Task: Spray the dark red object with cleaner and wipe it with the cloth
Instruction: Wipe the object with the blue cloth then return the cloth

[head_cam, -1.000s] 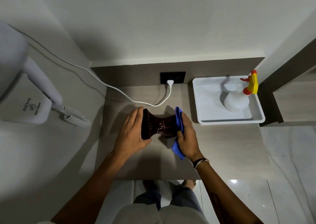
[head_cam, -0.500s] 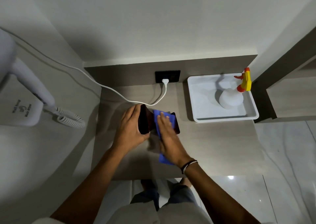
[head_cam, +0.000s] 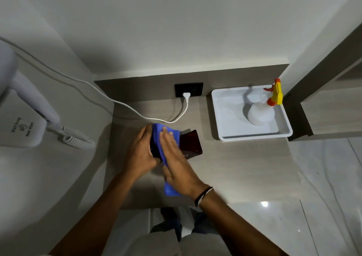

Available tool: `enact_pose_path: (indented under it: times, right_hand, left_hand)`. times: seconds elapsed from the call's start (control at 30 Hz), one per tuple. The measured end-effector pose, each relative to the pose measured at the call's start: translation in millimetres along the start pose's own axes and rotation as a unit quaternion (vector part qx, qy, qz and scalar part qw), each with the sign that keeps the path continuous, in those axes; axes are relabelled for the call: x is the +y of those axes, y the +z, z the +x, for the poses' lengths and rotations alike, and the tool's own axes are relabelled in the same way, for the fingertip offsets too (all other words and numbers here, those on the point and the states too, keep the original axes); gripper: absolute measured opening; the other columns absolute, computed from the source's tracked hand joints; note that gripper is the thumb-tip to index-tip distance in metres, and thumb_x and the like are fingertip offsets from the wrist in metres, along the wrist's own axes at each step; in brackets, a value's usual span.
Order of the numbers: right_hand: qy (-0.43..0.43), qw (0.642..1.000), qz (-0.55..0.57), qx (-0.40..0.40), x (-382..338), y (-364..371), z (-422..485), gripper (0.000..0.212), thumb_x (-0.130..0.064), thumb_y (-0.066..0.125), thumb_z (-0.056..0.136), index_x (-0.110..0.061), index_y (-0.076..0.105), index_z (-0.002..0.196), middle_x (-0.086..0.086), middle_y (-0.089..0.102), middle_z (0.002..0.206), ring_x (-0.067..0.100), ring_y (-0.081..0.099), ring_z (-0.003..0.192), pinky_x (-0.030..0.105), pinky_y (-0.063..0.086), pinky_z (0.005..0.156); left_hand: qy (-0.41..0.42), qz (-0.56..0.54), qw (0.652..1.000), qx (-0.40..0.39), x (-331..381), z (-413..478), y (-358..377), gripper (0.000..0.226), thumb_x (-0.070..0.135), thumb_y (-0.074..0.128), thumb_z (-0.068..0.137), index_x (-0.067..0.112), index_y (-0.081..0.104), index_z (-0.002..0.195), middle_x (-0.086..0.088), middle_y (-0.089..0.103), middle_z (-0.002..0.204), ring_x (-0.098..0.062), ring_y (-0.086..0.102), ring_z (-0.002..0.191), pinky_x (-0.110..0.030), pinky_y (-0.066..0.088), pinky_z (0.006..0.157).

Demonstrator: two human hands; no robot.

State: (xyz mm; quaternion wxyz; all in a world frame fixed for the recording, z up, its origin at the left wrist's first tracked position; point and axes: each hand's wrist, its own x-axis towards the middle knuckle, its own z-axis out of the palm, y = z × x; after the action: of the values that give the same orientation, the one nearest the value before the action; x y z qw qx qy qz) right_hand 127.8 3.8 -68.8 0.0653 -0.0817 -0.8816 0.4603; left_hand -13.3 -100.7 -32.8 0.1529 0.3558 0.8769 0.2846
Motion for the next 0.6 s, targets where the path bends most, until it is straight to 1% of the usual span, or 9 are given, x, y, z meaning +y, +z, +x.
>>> enact_pose_path:
  times: [0.07,0.13,0.2,0.27,0.37,0.43,0.47,0.53,0.6]
  right_hand:
    - [-0.055,0.998,-0.031,0.015,-8.3,8.3,3.3,0.106,0.012,0.057,0.091,-0.019,-0.008,0.169,0.004,-0.011,0.182,0.026,-0.012,0.169,0.035,0.0,0.136]
    - [-0.064,0.993,-0.093,0.016,9.5,1.5,4.0,0.106,0.016,0.058,0.089,-0.014,-0.004,0.169,0.008,-0.01,0.181,0.029,-0.009,0.169,0.042,0.003,0.137]
    - [0.003,0.99,-0.138,-0.003,39.3,-11.8,-0.6,0.105,0.017,0.061,0.091,-0.012,0.0,0.171,0.002,-0.014,0.179,0.028,-0.012,0.168,0.047,0.004,0.138]
    - [0.097,0.982,-0.159,-0.034,69.6,-29.0,-7.4,0.104,0.017,0.058,0.092,-0.013,-0.002,0.171,0.004,-0.015,0.179,0.033,-0.011,0.168,0.05,0.008,0.138]
    - [0.199,0.98,0.0,-0.003,96.3,-54.3,-15.1,0.092,0.019,0.051,0.093,-0.008,0.012,0.171,0.009,0.013,0.179,0.035,0.016,0.167,0.033,0.019,0.135]
    - [0.247,0.958,0.137,0.054,104.1,-64.2,-20.5,0.077,0.017,0.048,0.097,-0.012,0.03,0.167,0.003,0.043,0.165,0.031,0.042,0.156,0.014,0.035,0.121]
    - [0.267,0.939,0.203,0.074,103.4,-66.0,-23.7,0.073,0.016,0.046,0.099,-0.016,0.038,0.164,0.001,0.054,0.157,0.029,0.054,0.147,0.012,0.045,0.111]
    - [0.292,0.893,0.334,0.083,96.4,-64.7,-23.6,0.073,0.018,0.041,0.098,-0.022,0.049,0.159,0.008,0.068,0.142,0.029,0.067,0.124,0.027,0.058,0.099]
    - [0.321,0.84,0.427,0.096,88.6,-63.2,-21.3,0.074,0.019,0.037,0.096,-0.023,0.057,0.154,0.014,0.072,0.129,0.032,0.068,0.106,0.04,0.061,0.092]
  left_hand:
    - [0.016,0.021,1.0,0.011,-1.9,-0.6,0.9,0.071,0.03,0.081,0.075,0.0,0.062,0.136,-0.018,0.068,0.131,-0.037,0.066,0.121,-0.044,0.051,0.106]
    - [0.001,0.028,1.0,0.007,-6.5,-0.8,-0.9,0.087,0.027,0.09,0.067,0.003,0.057,0.144,-0.017,0.063,0.138,-0.036,0.062,0.126,-0.041,0.05,0.106]
    - [-0.025,0.035,0.999,-0.005,-8.6,-2.6,-3.0,0.11,0.019,0.1,0.059,0.006,0.046,0.154,-0.015,0.054,0.149,-0.035,0.057,0.132,-0.042,0.051,0.106]
    - [-0.025,0.039,0.999,-0.013,-13.5,-4.4,-2.0,0.115,0.022,0.101,0.06,0.01,0.041,0.158,-0.012,0.05,0.152,-0.033,0.055,0.134,-0.04,0.05,0.108]
    - [-0.045,0.004,0.999,-0.001,-18.5,-2.9,-3.7,0.113,0.03,0.101,0.061,0.018,0.043,0.157,-0.003,0.052,0.149,-0.023,0.055,0.131,-0.033,0.049,0.107]
    - [-0.091,-0.069,0.993,0.006,-16.4,-2.4,-4.8,0.105,0.042,0.1,0.057,0.028,0.052,0.149,0.006,0.06,0.138,-0.009,0.062,0.119,-0.029,0.052,0.101]
    - [-0.121,-0.103,0.987,0.008,-13.5,-4.4,-4.3,0.1,0.05,0.098,0.054,0.032,0.056,0.143,0.01,0.065,0.132,-0.003,0.064,0.114,-0.029,0.055,0.099]
    - [-0.168,-0.161,0.972,0.014,-8.4,-3.2,-3.0,0.09,0.059,0.095,0.051,0.035,0.064,0.132,0.012,0.074,0.124,-0.007,0.07,0.112,-0.04,0.06,0.099]
    - [-0.195,-0.185,0.963,0.018,-6.5,-0.6,-0.6,0.098,0.068,0.091,0.053,0.036,0.06,0.141,0.006,0.072,0.137,-0.018,0.068,0.126,-0.051,0.055,0.108]
